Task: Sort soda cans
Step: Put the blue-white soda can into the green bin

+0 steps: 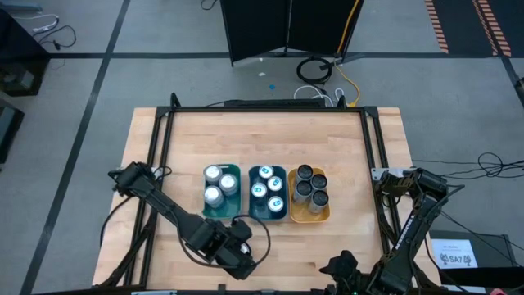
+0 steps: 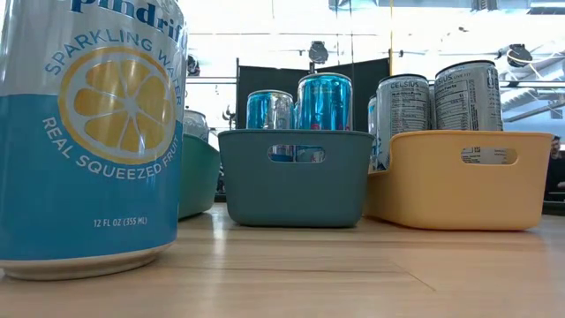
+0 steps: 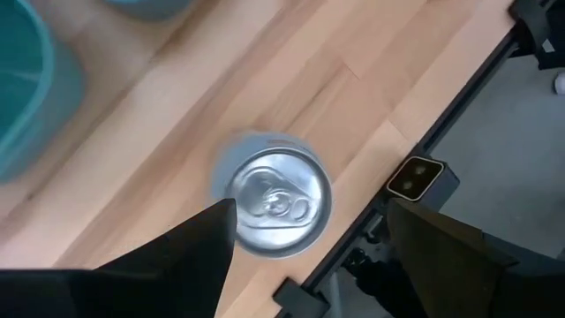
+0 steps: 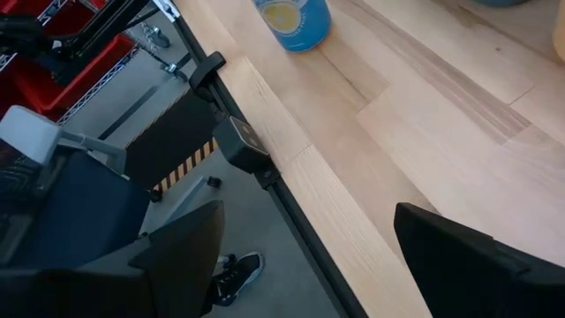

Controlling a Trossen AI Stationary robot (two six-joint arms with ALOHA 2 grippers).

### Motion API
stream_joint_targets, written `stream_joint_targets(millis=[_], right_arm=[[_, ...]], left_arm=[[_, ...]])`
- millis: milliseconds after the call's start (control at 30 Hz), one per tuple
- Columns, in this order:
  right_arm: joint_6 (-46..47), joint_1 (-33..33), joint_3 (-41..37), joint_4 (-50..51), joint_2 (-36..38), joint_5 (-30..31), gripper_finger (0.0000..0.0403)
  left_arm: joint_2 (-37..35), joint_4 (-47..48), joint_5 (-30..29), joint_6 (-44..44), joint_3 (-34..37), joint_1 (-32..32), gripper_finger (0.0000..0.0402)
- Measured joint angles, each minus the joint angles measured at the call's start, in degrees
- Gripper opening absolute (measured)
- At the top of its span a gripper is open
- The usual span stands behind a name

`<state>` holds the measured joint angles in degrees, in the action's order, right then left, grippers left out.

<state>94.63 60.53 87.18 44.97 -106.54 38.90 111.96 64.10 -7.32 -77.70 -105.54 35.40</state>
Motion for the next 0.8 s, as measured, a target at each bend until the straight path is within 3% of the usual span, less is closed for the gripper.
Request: stream_joint_targets(millis=[633,800], right_arm=[[0.00,0.00,0.00,-0.22,0.00,0.02,0.0322],[-0.91,0.00,0.00,-0.50,0.00,0.02,0.0322]], left_arm=[[2.44,-0.18,1.26,0.56,0.00,-0.13,0.0303],[1.23,-0.19,-0.97,0.60,-0.02,-0.17,0.0303]])
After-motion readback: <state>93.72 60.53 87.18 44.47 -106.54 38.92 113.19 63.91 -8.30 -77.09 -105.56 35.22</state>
